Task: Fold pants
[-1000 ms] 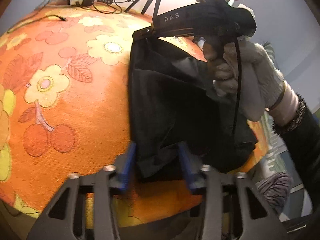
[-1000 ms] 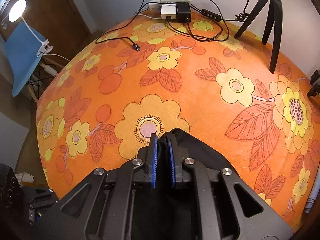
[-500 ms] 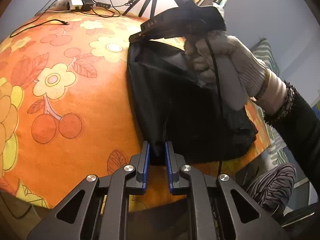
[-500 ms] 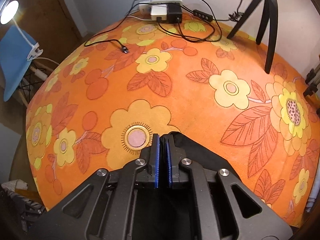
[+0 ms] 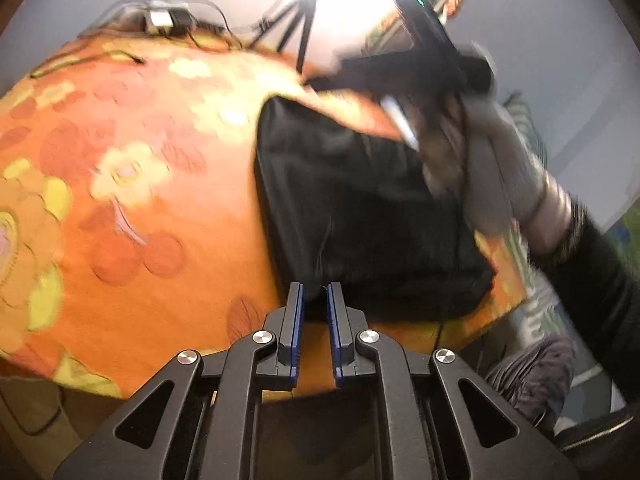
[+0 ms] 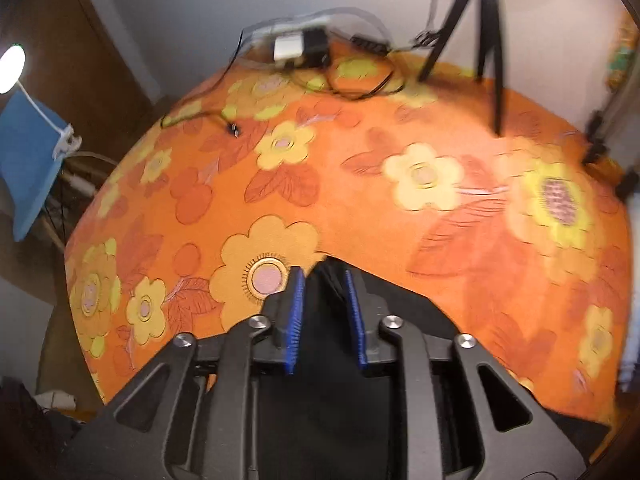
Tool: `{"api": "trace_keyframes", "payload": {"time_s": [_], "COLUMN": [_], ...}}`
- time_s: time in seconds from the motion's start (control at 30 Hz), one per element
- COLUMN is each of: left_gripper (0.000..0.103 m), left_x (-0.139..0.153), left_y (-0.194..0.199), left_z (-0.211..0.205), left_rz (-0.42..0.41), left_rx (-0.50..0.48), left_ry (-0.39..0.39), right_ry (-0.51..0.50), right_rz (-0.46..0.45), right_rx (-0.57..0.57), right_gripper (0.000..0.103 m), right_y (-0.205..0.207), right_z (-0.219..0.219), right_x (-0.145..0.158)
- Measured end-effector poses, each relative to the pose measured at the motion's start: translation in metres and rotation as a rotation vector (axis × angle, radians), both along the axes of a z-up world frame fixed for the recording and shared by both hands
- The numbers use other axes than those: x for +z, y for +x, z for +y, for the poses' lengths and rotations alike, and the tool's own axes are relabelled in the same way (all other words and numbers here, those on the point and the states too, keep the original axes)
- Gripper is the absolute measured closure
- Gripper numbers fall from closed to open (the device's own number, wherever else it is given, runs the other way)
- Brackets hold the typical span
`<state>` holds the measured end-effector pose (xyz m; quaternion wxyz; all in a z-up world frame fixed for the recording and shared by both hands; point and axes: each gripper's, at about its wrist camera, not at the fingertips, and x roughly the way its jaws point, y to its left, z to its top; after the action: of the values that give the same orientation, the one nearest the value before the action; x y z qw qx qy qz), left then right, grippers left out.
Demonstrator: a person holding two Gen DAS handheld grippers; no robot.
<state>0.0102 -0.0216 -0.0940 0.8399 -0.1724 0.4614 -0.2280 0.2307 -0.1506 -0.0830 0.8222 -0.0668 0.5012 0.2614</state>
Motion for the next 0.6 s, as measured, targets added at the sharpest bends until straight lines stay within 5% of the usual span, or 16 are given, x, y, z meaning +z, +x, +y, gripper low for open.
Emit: {"api": "trace_keyframes", "payload": {"time_s": [0.07,0.2,0.33,0.6], "left_gripper": [0.081,0.081,0.081,0.081], "left_x": [0.008,0.018,0.003,-0.026], "left_y": [0.004,0.014,0.027,0.032], "left_z": [0.002,-0.013,-0.033,-0.033], "left_rz": [-0.022,-0.064,-0.025,0.071], "left_rx": [0.018,-0.011,-0.068,-0.071], "left_ry": [-0.01,0.0,0.039,0.09], "right_ry": [0.011,0.026,-0.048,-0.101], "right_rz": [0.002,-0.009,-0.05,0.064], "right_rx": [0.001,-0.038,-0.127,-0.193], "right_gripper": [0.079,0.079,0.078,0.07], "right_y": [-0.018,-0.062,-0.104,-0.156], "right_z": [-0.015,-0.056,-0.102,-0.159], "right_x": [0.007,0.015,0.007,-0.037]}}
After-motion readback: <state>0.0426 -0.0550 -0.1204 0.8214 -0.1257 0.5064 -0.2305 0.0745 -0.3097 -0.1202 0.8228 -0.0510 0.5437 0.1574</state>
